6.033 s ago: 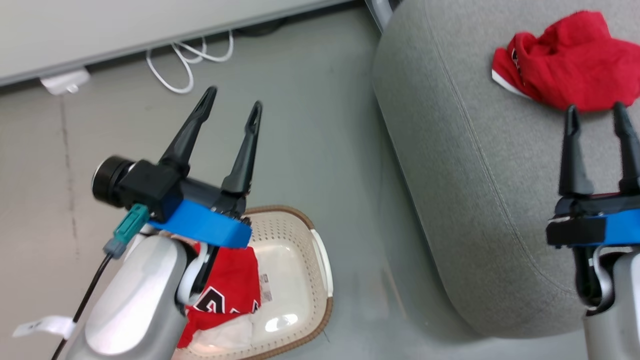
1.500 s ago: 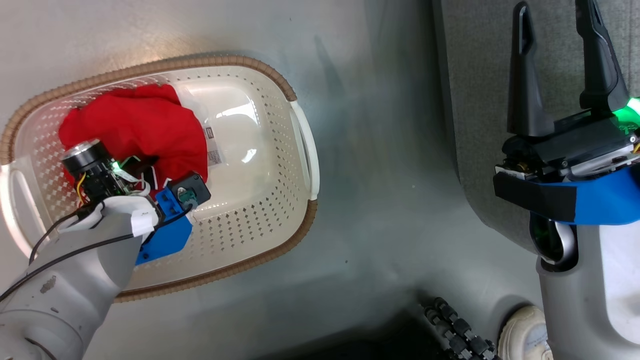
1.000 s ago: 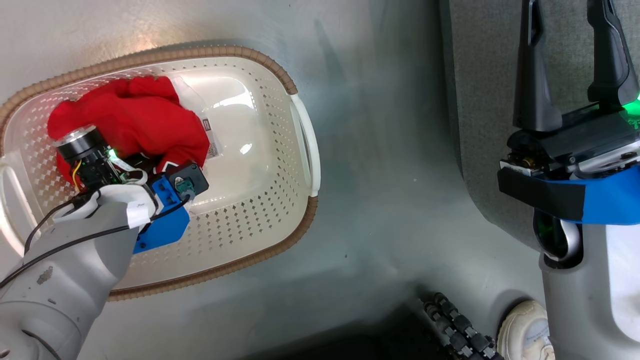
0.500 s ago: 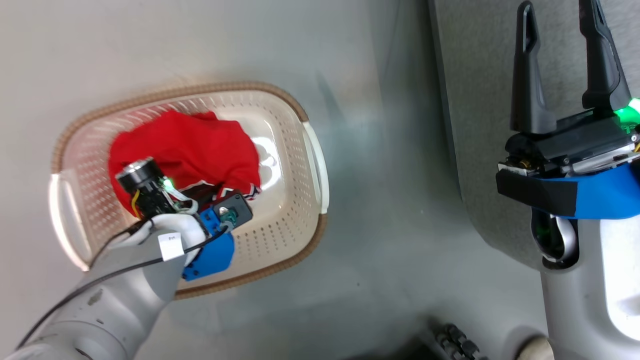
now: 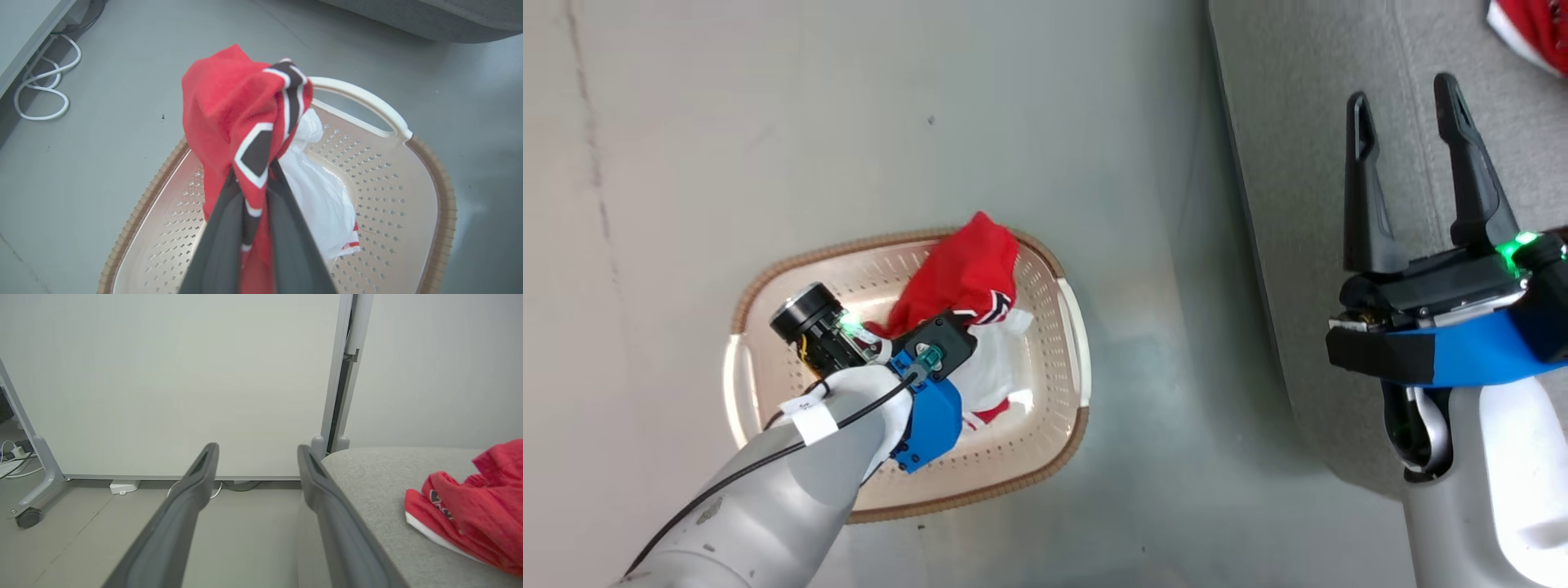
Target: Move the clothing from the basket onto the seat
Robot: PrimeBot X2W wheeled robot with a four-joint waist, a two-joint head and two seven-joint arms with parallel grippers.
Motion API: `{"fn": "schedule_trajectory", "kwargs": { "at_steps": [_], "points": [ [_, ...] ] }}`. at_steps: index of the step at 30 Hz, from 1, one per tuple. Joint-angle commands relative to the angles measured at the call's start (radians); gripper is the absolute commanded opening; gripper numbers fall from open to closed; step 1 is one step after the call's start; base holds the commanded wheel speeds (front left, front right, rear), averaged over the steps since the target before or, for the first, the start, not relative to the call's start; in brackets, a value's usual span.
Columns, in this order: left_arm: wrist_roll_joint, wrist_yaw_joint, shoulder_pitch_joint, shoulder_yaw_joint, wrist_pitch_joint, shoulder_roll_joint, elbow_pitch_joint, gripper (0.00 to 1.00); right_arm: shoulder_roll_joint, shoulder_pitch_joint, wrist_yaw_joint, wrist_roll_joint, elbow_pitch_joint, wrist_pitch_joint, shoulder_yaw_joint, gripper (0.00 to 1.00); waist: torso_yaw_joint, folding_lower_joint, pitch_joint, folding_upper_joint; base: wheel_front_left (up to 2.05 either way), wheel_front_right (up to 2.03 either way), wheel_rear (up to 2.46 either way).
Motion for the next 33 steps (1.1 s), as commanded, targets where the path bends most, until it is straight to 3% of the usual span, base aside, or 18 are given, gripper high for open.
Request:
{"fn": "schedule_trajectory", "kwargs": {
  "at_steps": [1, 13, 33],
  "points": [
    [-0.012, 0.003, 0.027, 0.024, -0.005, 0.014, -0.037, 0.0, 0.0, 0.024, 0.001, -0.006, 0.01, -0.003, -0.008, 1.0, 0.034, 0.0001, -0.079, -0.0001, 0.0, 0.0, 0.0],
    [-0.044, 0.021, 0.127, 0.176, -0.005, 0.069, -0.253, 0.0, -0.012, 0.102, 0.001, 0.005, 0.05, -0.003, -0.025, 1.0, 0.069, 0.0001, -0.246, -0.0001, 0.0, 0.0, 0.0],
    [-0.041, 0.024, 0.245, 0.489, -0.005, 0.08, -0.531, 0.0, -0.011, 0.24, 0.001, 0.031, 0.102, -0.003, -0.024, 1.0, 0.093, 0.0001, -0.497, -0.0001, 0.0, 0.0, 0.0]
  ]
}}
